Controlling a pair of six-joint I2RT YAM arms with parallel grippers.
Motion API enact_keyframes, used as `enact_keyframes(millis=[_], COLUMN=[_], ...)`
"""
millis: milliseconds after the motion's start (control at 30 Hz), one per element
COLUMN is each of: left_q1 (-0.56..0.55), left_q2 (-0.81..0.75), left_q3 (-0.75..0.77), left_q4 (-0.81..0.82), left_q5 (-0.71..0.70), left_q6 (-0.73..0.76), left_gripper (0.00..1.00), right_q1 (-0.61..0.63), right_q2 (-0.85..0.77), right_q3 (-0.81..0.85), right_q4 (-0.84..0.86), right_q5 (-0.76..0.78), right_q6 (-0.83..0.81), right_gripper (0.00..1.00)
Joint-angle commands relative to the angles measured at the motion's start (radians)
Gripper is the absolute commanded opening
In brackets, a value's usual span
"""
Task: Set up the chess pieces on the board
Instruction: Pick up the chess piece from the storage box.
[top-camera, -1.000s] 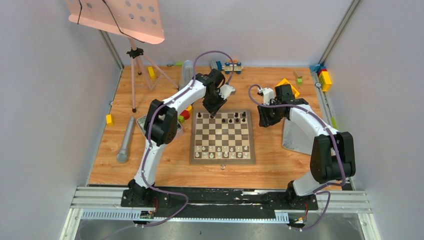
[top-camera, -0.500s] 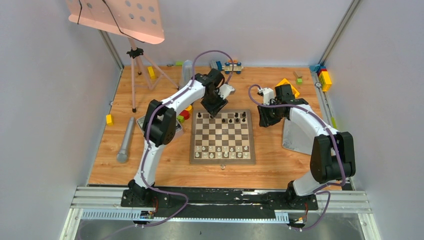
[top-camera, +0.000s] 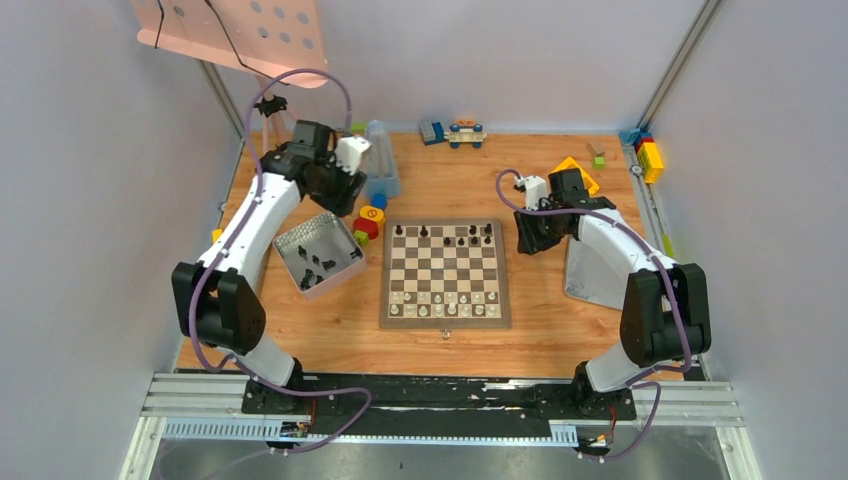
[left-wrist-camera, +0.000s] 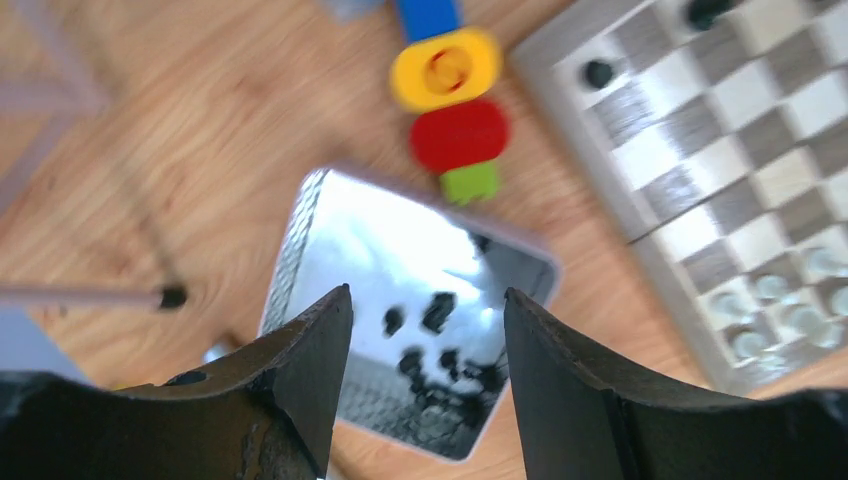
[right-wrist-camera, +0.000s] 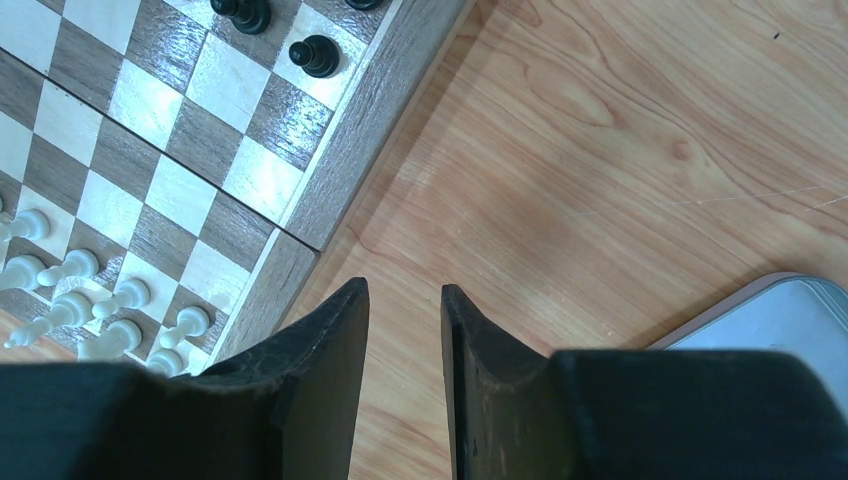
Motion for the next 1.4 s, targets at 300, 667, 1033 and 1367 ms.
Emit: enact_keyframes(millis=[300, 667, 1033, 1367], left_q1=[0.344, 0.406, 0.420, 0.420], left_q2=[0.037, 0.127, 0.190, 0.218], left_q3=[-0.209, -0.266, -0.270, -0.262], left_q4=[0.036, 0.111, 0.147, 0.152], left_q5=[-0.026, -0.035, -0.016, 0.009], left_q6=[0.085, 0.104, 0.103, 0.099], left_gripper=[0.62, 0.56, 0.44, 0.29], right_q1=[0.017, 0.017, 0.017, 0.018], right_q2=[0.016, 0.022, 0.025, 0.030], right_q3=[0.036, 0.035, 0.035, 0.036], right_q4=[0.007, 0.006, 0.005, 0.002], right_q5=[0.010, 0.016, 0.017, 0.017], right_q6=[-0.011, -0.013, -0.011, -0.011], right_gripper=[0.33, 0.33, 0.33, 0.33])
